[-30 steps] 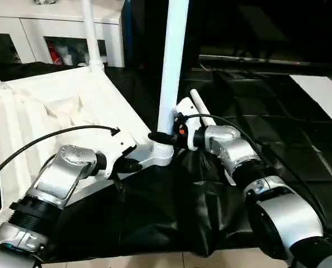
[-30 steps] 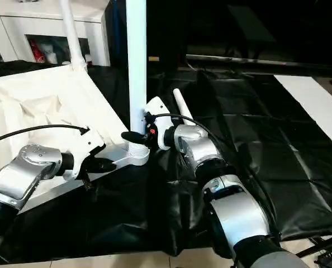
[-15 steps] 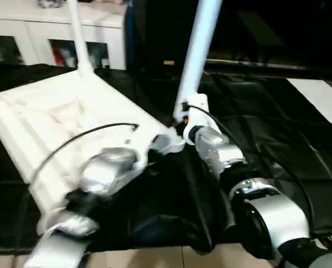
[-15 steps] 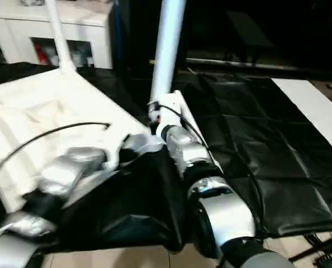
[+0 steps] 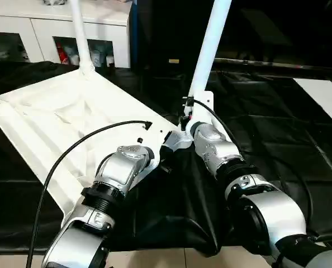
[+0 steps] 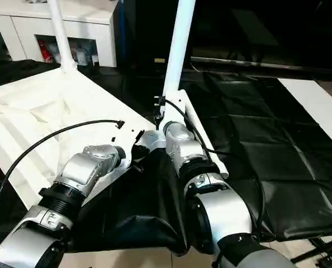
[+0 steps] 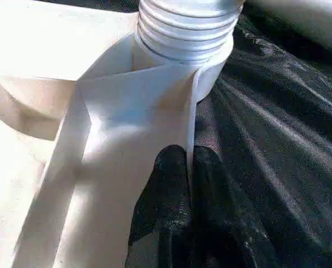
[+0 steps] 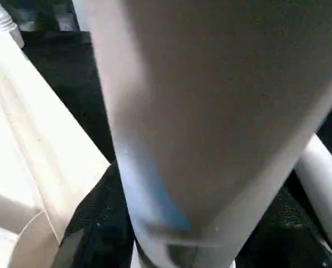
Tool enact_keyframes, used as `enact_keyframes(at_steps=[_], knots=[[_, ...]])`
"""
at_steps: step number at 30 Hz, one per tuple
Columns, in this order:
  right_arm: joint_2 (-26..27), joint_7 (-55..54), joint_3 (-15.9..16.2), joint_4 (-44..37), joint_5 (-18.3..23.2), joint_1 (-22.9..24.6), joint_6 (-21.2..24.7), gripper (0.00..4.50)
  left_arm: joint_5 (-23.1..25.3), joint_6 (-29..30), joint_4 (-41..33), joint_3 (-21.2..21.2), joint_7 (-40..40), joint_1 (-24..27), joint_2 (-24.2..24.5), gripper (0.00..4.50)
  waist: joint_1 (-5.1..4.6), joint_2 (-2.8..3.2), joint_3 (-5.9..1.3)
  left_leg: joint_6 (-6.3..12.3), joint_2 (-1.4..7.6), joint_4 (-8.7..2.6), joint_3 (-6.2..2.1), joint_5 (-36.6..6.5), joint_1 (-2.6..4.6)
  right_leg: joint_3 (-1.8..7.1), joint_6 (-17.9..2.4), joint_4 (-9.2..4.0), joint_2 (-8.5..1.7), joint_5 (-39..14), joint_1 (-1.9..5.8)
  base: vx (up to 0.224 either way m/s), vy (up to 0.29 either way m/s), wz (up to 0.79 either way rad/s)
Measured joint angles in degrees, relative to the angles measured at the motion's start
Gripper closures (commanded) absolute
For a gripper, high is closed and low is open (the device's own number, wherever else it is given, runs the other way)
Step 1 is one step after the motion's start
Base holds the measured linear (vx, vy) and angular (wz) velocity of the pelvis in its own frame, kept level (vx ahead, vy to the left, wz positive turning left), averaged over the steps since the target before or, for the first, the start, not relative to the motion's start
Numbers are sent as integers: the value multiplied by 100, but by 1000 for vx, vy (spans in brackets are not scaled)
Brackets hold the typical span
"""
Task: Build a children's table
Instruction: Rotate leg to tighten
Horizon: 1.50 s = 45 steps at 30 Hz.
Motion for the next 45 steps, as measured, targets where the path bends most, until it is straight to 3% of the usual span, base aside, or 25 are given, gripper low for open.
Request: enact_keyframes(at_steps=[1,4,16,20,25,34,41,45], knots=[[-3,36,11,3,-16,-1,-6,262,-2,0,-2,0,0,0,5,450,0,0,0,0,0,-4,0,0,0,-1,0,0,0,0,0,0,0,0],[-19,133,-4,44,-27,-36,-5,192,-2,-12,-13,0,-2,0,61,450,2,0,0,0,0,-18,1,0,0,-2,0,0,1,0,-1,0,0,0],[-156,984,-37,338,29,-70,341,91,6,-167,-110,40,-112,-2,307,450,-9,9,19,-2,21,-58,16,3,-13,-11,13,11,13,92,-36,0,0,0],[-224,1272,141,336,-89,-70,262,55,6,-215,-139,43,-121,-31,365,450,31,14,22,-27,38,-81,32,21,-24,-12,-16,63,20,100,-89,0,0,0],[-291,1623,300,232,-210,-2,182,10,6,-250,-139,45,-211,-43,436,450,47,21,31,-48,64,-80,36,33,-31,-15,-30,92,38,75,-100,0,0,0],[-777,2726,587,-964,-207,566,414,4,100,-694,-242,-136,-898,88,899,450,87,39,53,-55,71,-78,36,41,-21,-15,-32,100,42,75,-100,0,0,0],[-1707,4531,1158,-2860,-73,1704,809,4,75,-1062,-630,-233,-1649,437,1436,450,167,61,66,-51,76,-78,40,43,-21,-15,-38,102,46,69,-94,0,0,0],[-2058,5285,1488,-3573,-27,2036,812,4,47,-1283,-726,-248,-2011,579,1651,450,171,75,76,-51,77,-76,41,44,-12,-13,-40,106,46,71,-88,0,0,0]])
